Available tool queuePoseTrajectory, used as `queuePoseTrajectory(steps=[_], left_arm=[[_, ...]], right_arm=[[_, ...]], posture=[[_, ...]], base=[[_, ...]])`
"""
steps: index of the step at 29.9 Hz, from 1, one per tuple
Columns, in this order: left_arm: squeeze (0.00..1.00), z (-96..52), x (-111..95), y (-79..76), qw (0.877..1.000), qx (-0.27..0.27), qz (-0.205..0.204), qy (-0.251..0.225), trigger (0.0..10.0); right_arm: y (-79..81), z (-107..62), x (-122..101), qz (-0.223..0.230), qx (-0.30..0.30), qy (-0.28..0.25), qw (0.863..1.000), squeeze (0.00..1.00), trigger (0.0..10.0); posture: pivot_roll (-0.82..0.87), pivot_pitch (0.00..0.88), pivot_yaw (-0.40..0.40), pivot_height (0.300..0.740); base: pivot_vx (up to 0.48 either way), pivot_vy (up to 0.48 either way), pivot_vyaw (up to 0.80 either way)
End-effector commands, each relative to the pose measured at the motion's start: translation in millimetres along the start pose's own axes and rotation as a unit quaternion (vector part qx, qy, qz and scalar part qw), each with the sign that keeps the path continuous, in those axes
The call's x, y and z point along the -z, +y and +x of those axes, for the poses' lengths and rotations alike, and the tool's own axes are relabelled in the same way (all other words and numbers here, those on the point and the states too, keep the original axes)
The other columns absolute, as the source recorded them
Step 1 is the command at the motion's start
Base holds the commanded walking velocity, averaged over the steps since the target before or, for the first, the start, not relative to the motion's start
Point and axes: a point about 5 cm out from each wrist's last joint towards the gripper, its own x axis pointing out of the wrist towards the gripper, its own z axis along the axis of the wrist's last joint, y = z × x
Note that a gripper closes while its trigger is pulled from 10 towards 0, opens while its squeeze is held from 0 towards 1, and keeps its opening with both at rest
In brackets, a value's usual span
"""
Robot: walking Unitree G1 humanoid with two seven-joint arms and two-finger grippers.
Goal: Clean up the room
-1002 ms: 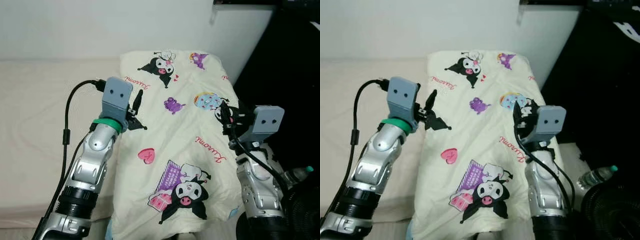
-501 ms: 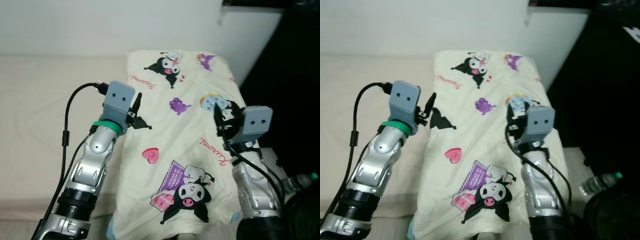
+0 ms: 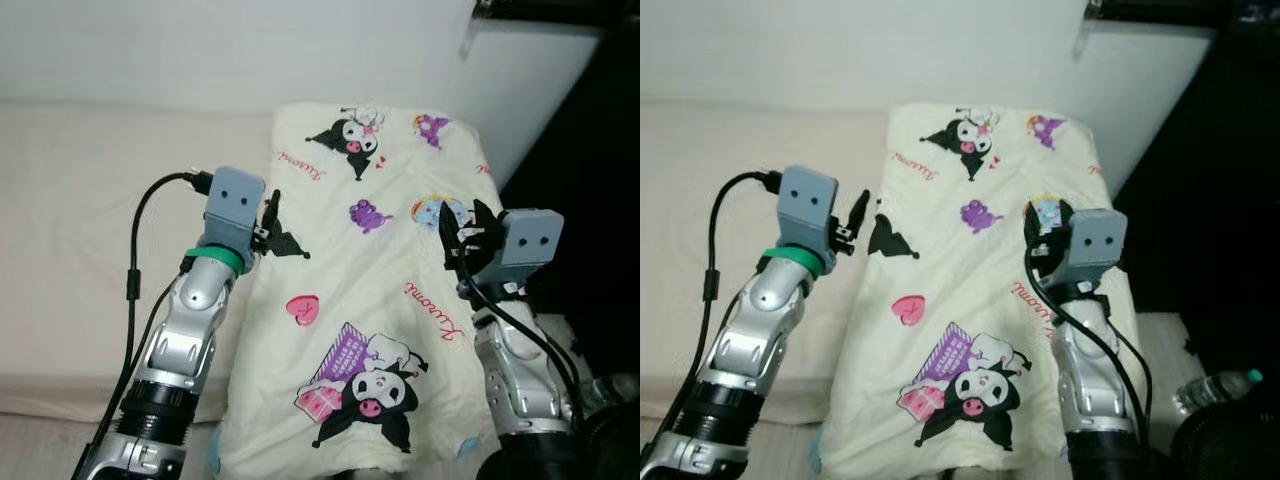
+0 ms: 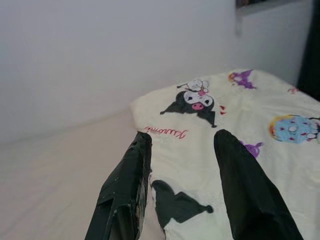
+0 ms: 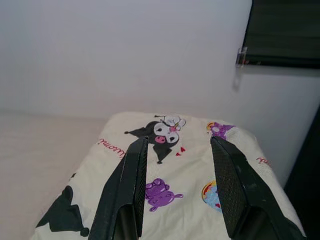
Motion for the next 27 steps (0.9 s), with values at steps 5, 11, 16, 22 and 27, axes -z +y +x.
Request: queuePoseTrajectory(steps=[5, 11, 16, 22, 27], left_arm=[[0.00, -0.7, 4.6, -1.3, 1.000, 0.003, 0.006, 0.012, 10.0], [0.00, -1.0, 4.3, -1.1, 1.000, 0.003, 0.007, 0.012, 10.0], [0.00, -1.2, 4.2, -1.3, 1.000, 0.004, 0.008, 0.011, 10.0], [0.00, -1.1, 3.8, -1.3, 1.000, 0.003, 0.010, 0.008, 10.0], [0.00, -1.0, 3.5, -1.2, 1.000, 0.003, 0.011, 0.007, 10.0]], right_arm=[[-0.4, -4.2, 5.2, 0.010, 0.003, 0.011, 1.000, 0.00, 10.0], [2.3, -5.2, 6.4, 0.016, -0.001, 0.014, 1.000, 0.00, 10.0], [2.8, -5.6, 6.9, 0.013, -0.003, 0.016, 1.000, 0.00, 10.0], [4.0, -5.1, 10.1, -0.006, -0.006, 0.028, 1.000, 0.00, 10.0], [4.7, -4.8, 9.7, -0.003, -0.005, 0.026, 1.000, 0.00, 10.0]], posture=[[-0.11, 0.076, 0.005, 0.740], [-0.11, 0.078, 0.006, 0.740], [-0.11, 0.079, 0.006, 0.740], [-0.11, 0.080, 0.006, 0.740], [-0.11, 0.080, 0.007, 0.740]], base=[[0.000, 0.000, 0.00], [0.000, 0.000, 0.00], [0.000, 0.000, 0.00], [0.000, -0.137, 0.36], [0.000, -0.438, 0.75]])
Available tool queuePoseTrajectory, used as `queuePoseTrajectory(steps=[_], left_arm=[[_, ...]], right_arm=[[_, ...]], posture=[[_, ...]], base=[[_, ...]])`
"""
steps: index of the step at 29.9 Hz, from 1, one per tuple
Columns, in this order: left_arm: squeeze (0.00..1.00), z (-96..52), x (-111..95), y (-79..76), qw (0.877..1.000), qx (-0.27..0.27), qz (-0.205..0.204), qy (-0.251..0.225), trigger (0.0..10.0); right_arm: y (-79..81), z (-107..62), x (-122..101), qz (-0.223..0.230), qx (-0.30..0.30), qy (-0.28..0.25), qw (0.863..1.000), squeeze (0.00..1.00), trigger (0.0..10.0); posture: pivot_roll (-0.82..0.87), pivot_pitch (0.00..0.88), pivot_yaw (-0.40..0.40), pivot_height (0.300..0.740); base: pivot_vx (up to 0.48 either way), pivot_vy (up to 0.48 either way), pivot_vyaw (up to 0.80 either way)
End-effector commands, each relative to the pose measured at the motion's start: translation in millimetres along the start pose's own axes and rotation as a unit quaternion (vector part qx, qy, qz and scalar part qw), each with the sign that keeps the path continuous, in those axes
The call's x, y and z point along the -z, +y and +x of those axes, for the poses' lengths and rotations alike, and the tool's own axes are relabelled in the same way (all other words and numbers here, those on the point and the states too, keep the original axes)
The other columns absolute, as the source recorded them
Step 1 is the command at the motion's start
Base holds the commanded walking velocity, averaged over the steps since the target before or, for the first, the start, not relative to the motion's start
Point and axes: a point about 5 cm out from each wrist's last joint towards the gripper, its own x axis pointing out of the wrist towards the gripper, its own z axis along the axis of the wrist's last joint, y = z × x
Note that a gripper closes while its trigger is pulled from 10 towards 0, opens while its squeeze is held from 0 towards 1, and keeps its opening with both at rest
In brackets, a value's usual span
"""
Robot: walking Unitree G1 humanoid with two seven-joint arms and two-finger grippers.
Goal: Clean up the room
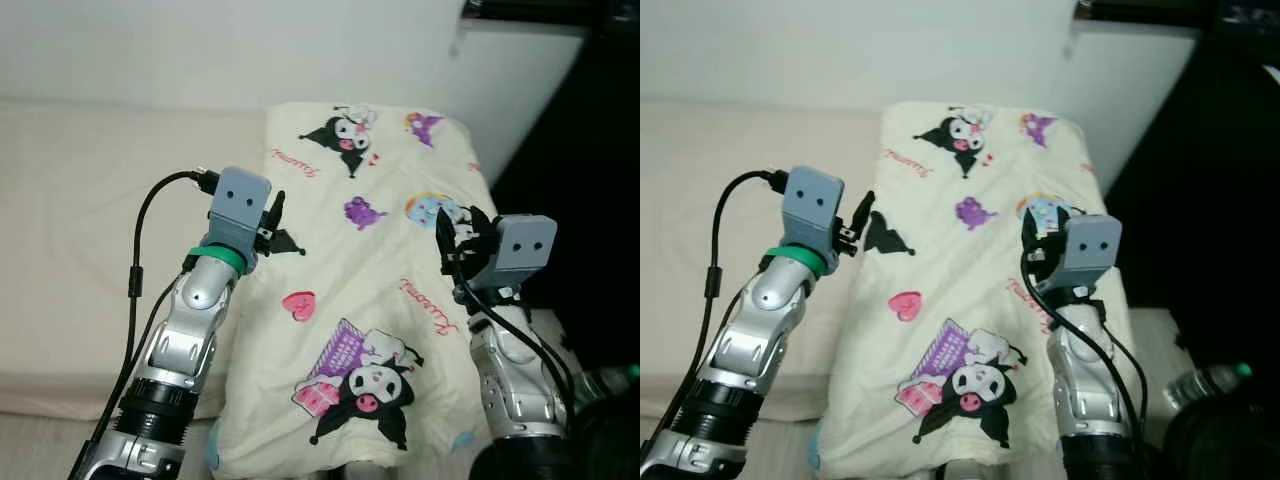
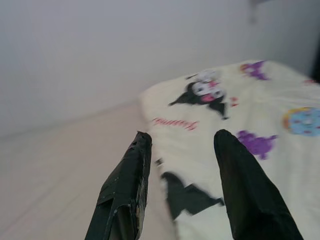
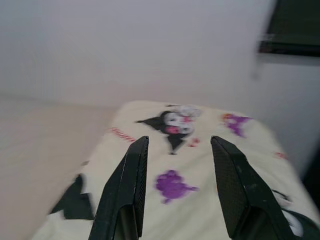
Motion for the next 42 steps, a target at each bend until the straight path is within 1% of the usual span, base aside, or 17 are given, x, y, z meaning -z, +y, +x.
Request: queuePoseTrajectory(steps=[1, 3, 4, 6, 33, 42], left_arm=[[0.00, -0.7, 3.3, -2.9, 1.000, 0.003, 0.003, 0.006, 10.0], [0.00, -0.8, 3.4, -2.9, 1.000, 0.003, 0.003, 0.006, 10.0], [0.00, -0.7, 3.8, -2.9, 1.000, 0.003, 0.002, 0.009, 10.0], [0.00, -0.5, 4.1, -2.9, 1.000, 0.004, 0.002, 0.010, 10.0], [0.00, -0.1, 8.2, -2.4, 1.000, 0.000, -0.011, 0.024, 10.0], [0.00, -0.8, 9.3, -2.7, 1.000, -0.001, -0.014, 0.027, 10.0]], right_arm=[[-1.4, -2.7, 5.2, -0.002, 0.003, 0.015, 1.000, 0.00, 10.0], [-1.8, -2.7, 5.1, -0.002, 0.004, 0.014, 1.000, 0.00, 10.0], [-3.5, -2.7, 3.9, 0.008, 0.009, 0.011, 1.000, 0.00, 10.0], [-4.1, -2.6, 3.3, 0.012, 0.011, 0.009, 1.000, 0.00, 10.0], [-4.0, -3.4, 4.5, 0.017, 0.009, 0.011, 1.000, 0.00, 10.0], [-2.9, -3.2, 5.7, 0.016, 0.004, 0.014, 1.000, 0.00, 10.0]], posture=[[-0.11, 0.080, 0.007, 0.740], [-0.11, 0.080, 0.007, 0.740], [-0.11, 0.080, 0.007, 0.740], [-0.11, 0.079, 0.007, 0.740], [-0.11, 0.071, 0.010, 0.740], [-0.11, 0.071, 0.007, 0.740]], base=[[0.000, -0.442, 0.58], [0.000, -0.442, 0.54], [0.000, -0.341, 0.00], [0.000, -0.306, 0.00], [0.000, 0.000, 0.00], [0.000, 0.455, 0.00]])
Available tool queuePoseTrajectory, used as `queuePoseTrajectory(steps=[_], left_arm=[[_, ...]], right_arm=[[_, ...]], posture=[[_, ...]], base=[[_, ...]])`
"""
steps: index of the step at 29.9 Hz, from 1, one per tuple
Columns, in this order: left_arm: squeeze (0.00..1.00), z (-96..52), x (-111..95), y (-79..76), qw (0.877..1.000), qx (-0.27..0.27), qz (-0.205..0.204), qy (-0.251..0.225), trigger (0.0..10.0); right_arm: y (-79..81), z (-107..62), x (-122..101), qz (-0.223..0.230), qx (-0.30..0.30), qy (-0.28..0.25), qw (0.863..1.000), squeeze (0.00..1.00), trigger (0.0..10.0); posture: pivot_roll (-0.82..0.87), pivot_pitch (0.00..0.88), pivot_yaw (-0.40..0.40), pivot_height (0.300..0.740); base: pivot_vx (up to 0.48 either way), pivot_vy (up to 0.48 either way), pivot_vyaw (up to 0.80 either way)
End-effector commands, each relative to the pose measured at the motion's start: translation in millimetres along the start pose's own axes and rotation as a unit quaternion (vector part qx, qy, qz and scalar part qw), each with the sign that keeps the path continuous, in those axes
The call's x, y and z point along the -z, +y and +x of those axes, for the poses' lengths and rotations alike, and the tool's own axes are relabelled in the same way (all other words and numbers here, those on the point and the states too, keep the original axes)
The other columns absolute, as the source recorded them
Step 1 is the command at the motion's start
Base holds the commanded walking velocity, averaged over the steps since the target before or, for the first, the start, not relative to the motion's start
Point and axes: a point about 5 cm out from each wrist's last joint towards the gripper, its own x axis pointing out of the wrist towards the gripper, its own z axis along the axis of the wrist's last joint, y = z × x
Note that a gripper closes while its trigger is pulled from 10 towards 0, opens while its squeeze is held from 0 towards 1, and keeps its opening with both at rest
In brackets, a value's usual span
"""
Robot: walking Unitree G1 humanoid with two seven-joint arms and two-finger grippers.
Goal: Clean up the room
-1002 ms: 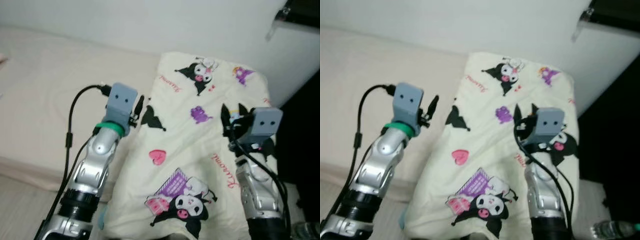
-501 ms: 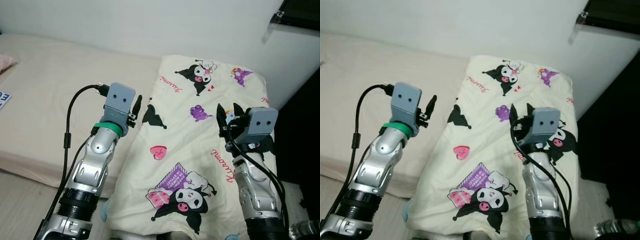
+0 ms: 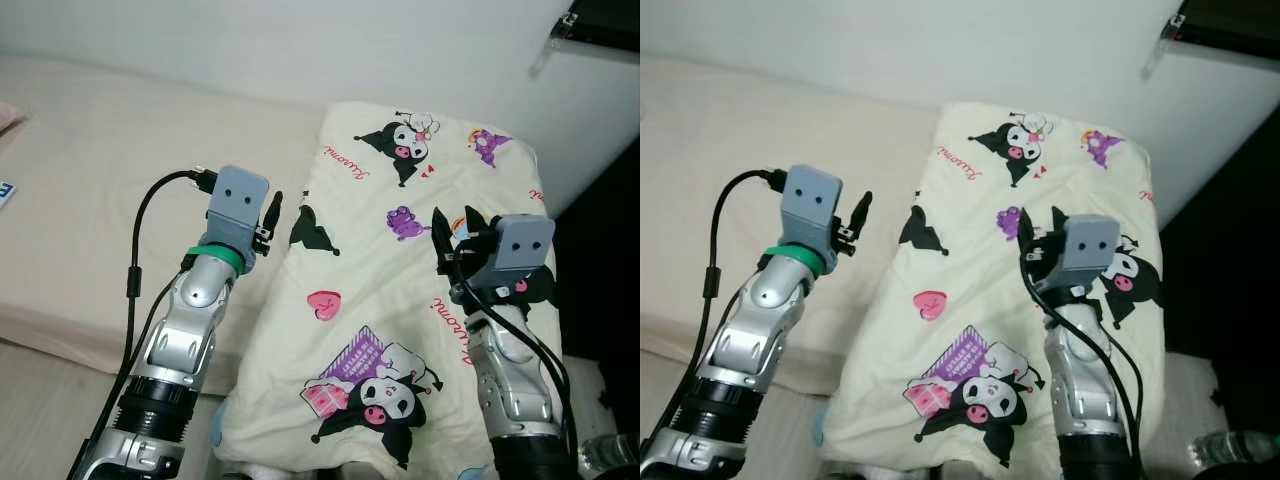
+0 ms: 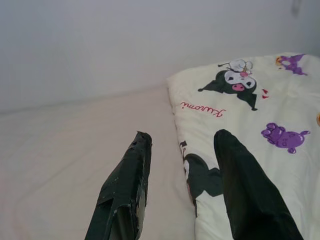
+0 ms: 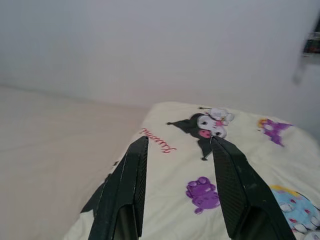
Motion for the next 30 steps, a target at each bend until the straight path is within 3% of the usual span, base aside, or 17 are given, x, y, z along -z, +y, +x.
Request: queuePoseTrajectory(steps=[1, 9, 16, 30], left_arm=[[0.00, -2.8, 8.3, 2.3, 1.000, -0.004, -0.001, 0.018, 10.0], [0.00, -2.8, 7.8, 2.7, 1.000, -0.005, -0.001, 0.016, 10.0], [0.00, -3.2, 4.5, 2.2, 1.000, -0.002, 0.018, 0.000, 10.0], [0.00, -4.4, 4.7, -0.6, 1.000, 0.005, 0.017, -0.001, 10.0]], right_arm=[[-0.4, -3.7, 6.6, 0.004, 0.002, 0.015, 1.000, 0.00, 10.0], [-0.4, -4.0, 6.8, 0.003, 0.002, 0.016, 1.000, 0.00, 10.0], [-0.6, -4.3, 7.2, 0.004, 0.004, 0.016, 1.000, 0.00, 10.0], [-1.5, -5.1, 8.1, 0.004, 0.007, 0.018, 1.000, 0.00, 10.0]], posture=[[-0.11, 0.071, 0.007, 0.740], [-0.11, 0.076, 0.009, 0.740], [-0.11, 0.078, 0.010, 0.740], [-0.11, 0.083, 0.011, 0.740]], base=[[0.000, 0.480, 0.00], [0.000, 0.462, 0.00], [0.000, 0.000, 0.00], [0.000, -0.446, 0.00]])
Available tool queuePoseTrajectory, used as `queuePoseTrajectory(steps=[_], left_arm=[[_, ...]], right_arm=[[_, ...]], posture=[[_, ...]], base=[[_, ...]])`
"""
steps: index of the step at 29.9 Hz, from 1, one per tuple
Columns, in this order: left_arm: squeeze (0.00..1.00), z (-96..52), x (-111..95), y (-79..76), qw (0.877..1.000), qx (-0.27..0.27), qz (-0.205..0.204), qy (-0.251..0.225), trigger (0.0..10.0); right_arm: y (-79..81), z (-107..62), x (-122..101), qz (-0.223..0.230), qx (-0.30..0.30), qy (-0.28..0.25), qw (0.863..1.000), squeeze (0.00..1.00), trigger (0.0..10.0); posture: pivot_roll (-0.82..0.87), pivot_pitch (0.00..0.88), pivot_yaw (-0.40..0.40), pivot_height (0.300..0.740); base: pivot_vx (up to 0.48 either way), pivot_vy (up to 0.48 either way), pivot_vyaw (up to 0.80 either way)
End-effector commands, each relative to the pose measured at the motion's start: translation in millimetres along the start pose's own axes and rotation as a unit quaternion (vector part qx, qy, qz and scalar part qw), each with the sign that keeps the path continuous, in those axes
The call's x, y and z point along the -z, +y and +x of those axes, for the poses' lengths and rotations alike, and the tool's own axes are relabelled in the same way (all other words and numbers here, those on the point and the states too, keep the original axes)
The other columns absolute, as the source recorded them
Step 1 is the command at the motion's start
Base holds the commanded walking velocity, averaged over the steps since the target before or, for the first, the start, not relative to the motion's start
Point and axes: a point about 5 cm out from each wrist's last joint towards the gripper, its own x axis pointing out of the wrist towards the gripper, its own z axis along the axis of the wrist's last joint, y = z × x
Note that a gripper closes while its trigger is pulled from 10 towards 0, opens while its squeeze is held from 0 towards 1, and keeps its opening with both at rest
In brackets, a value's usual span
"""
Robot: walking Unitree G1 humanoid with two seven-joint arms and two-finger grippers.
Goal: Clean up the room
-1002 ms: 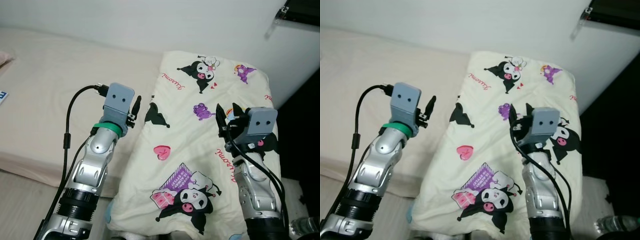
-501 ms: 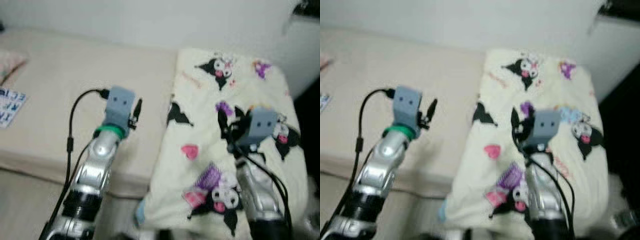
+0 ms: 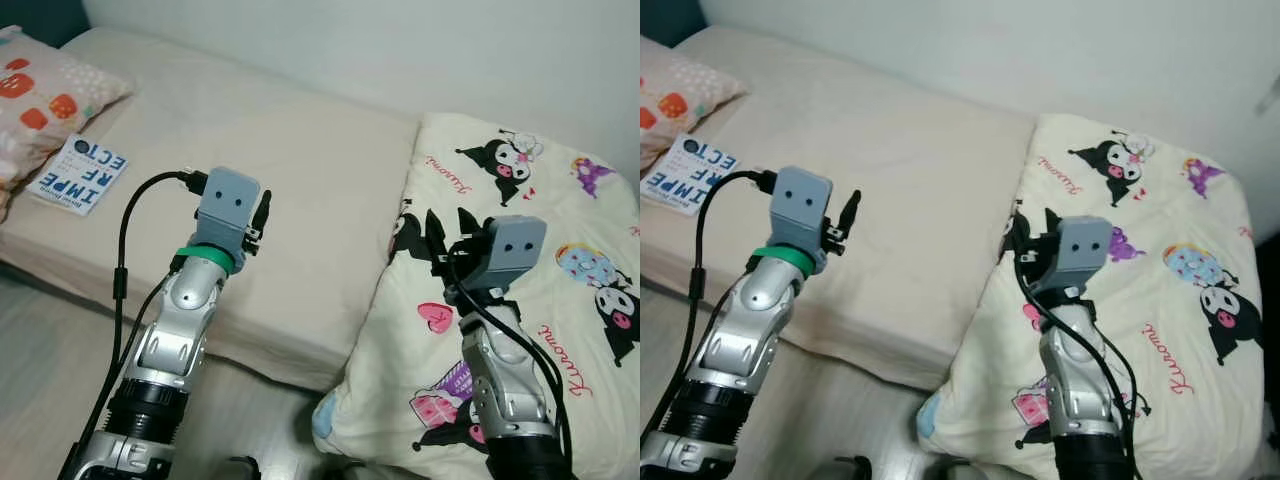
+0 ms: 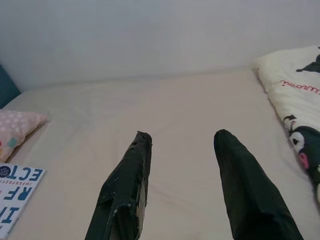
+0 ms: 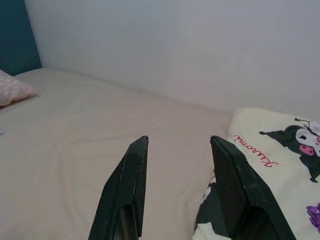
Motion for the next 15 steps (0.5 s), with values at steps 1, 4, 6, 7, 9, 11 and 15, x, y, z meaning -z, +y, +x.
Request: queuePoseTrajectory(steps=[1, 4, 6, 7, 9, 11, 15], left_arm=[[0.00, -1.5, 2.4, -8.6, 1.000, 0.014, -0.006, 0.005, 10.0], [0.00, -1.6, 3.4, -8.8, 1.000, 0.015, -0.009, 0.008, 10.0], [0.00, -1.7, 3.9, -8.9, 1.000, 0.016, -0.007, 0.009, 10.0], [0.00, -1.7, 3.9, -8.9, 1.000, 0.016, -0.007, 0.009, 10.0], [0.00, -1.8, 4.8, -8.8, 1.000, 0.016, -0.005, 0.011, 10.0], [0.00, -1.9, 6.2, -8.7, 1.000, 0.016, -0.004, 0.015, 10.0], [0.00, -2.0, 7.5, -8.7, 1.000, 0.016, -0.004, 0.018, 10.0]], right_arm=[[-6.6, -5.0, 6.0, -0.002, 0.013, 0.015, 1.000, 0.00, 10.0], [-6.6, -5.2, 6.2, -0.002, 0.013, 0.015, 1.000, 0.00, 10.0], [-6.5, -5.3, 6.3, -0.002, 0.013, 0.015, 1.000, 0.00, 10.0], [-6.5, -5.3, 6.3, -0.002, 0.013, 0.015, 1.000, 0.00, 10.0], [-6.1, -5.4, 6.4, -0.001, 0.012, 0.016, 1.000, 0.00, 10.0], [-4.0, -5.7, 6.5, 0.002, 0.007, 0.016, 1.000, 0.00, 10.0], [-2.4, -5.6, 9.8, -0.017, 0.000, 0.029, 0.999, 0.00, 10.0]], posture=[[-0.11, 0.083, 0.011, 0.740], [-0.11, 0.083, 0.011, 0.740], [-0.11, 0.083, 0.011, 0.740], [-0.11, 0.083, 0.011, 0.740], [-0.11, 0.083, 0.012, 0.740], [-0.11, 0.083, 0.012, 0.740], [-0.11, 0.084, 0.012, 0.740]], base=[[0.000, 0.000, 0.00], [0.000, 0.000, 0.00], [0.000, 0.000, 0.00], [0.000, 0.000, 0.00], [0.000, 0.000, 0.00], [0.000, 0.000, 0.00], [0.000, 0.000, 0.38]])
